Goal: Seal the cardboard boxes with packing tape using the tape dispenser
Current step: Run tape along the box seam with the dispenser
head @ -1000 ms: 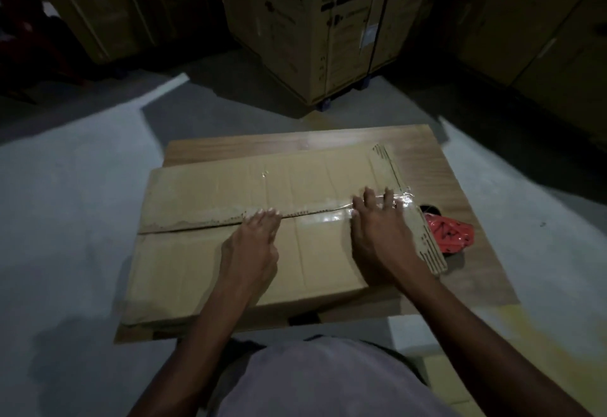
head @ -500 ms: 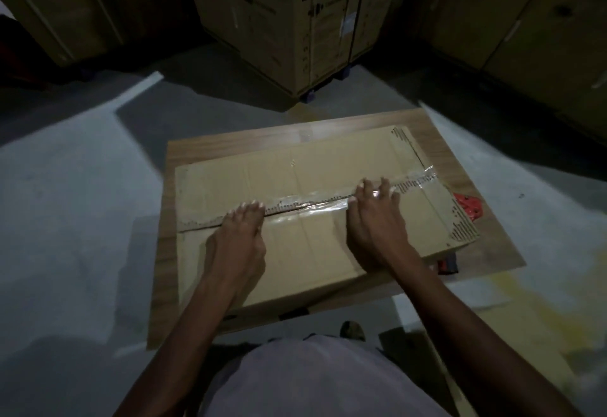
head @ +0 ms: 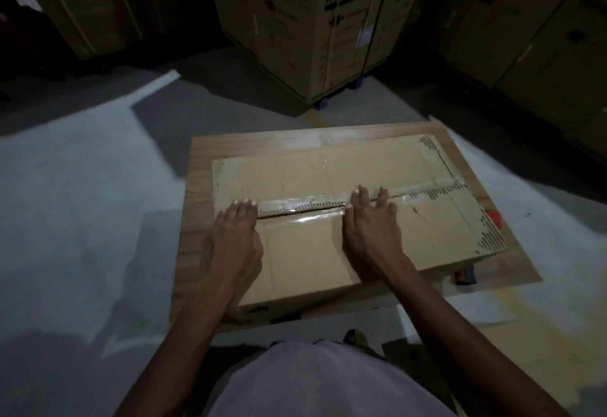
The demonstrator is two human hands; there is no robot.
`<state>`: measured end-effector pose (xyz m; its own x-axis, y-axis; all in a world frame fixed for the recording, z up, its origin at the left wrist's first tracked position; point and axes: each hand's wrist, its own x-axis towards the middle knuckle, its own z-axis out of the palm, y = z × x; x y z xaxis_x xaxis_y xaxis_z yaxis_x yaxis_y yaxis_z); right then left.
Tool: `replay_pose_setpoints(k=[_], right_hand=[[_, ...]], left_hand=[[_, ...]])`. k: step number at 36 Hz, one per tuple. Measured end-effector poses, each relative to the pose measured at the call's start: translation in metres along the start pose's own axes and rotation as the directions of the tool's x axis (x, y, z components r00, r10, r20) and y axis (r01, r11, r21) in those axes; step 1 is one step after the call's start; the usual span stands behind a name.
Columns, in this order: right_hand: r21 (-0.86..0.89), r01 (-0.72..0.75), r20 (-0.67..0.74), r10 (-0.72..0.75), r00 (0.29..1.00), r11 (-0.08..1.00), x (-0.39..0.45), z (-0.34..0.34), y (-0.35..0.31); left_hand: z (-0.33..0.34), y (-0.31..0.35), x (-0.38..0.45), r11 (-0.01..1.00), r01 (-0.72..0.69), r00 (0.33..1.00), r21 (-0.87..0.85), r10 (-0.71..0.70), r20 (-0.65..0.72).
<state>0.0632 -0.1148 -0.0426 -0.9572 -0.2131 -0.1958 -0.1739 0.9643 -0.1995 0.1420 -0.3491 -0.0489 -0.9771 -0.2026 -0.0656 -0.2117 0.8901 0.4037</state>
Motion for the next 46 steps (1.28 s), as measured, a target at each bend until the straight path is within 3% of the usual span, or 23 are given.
replay_pose_setpoints(k=[3,6,10,14,17,20,23,30,37,42,46], right_hand=[[0.008,0.084,0.031,-0.085,0.996,0.996,0.001,0.015,-0.040],[0.024,0.154,0.047,-0.155,0.987,0.988,0.000,0.024,-0.065],[0.007,0.211,0.058,-0.211,0.976,0.977,-0.004,0.019,-0.052],[-0.017,0.142,0.029,-0.141,0.990,0.990,-0.004,0.008,-0.025],[-0.005,0.092,0.039,-0.092,0.995,0.996,0.001,0.010,-0.038],[0.030,0.153,0.043,-0.154,0.987,0.988,0.002,0.021,-0.062],[0.019,0.292,0.038,-0.293,0.955,0.956,-0.002,0.035,-0.085],[0.014,0.325,-0.009,-0.324,0.946,0.946,-0.005,0.045,-0.088],[-0.025,0.349,0.036,-0.348,0.937,0.937,-0.011,0.052,-0.091],[-0.040,0.363,0.108,-0.357,0.928,0.931,-0.007,0.053,-0.088],[-0.035,0.359,0.107,-0.354,0.929,0.933,-0.006,0.053,-0.088]], left_hand=[[0.008,0.000,0.003,0.992,0.005,0.999,0.123,-0.012,0.050],[0.015,-0.006,0.003,0.996,-0.009,1.000,0.091,0.009,0.001],[0.017,-0.007,0.001,0.997,-0.028,0.998,0.068,0.031,-0.047],[0.017,0.000,-0.006,0.999,0.004,0.993,0.048,0.002,-0.118],[0.018,0.002,-0.011,0.989,0.145,0.965,0.033,-0.134,-0.224],[0.013,0.003,-0.011,0.948,0.303,0.928,-0.099,-0.317,-0.197],[0.011,0.002,-0.009,0.944,0.315,0.923,-0.096,-0.328,-0.201],[0.006,-0.003,-0.004,0.894,0.401,0.848,-0.200,-0.445,-0.287],[0.006,-0.016,0.003,0.778,0.551,0.786,-0.302,-0.606,-0.127],[0.004,-0.027,0.002,0.865,0.423,0.846,-0.270,-0.484,-0.226],[0.004,-0.042,0.007,0.861,0.388,0.874,-0.329,-0.457,-0.165]])
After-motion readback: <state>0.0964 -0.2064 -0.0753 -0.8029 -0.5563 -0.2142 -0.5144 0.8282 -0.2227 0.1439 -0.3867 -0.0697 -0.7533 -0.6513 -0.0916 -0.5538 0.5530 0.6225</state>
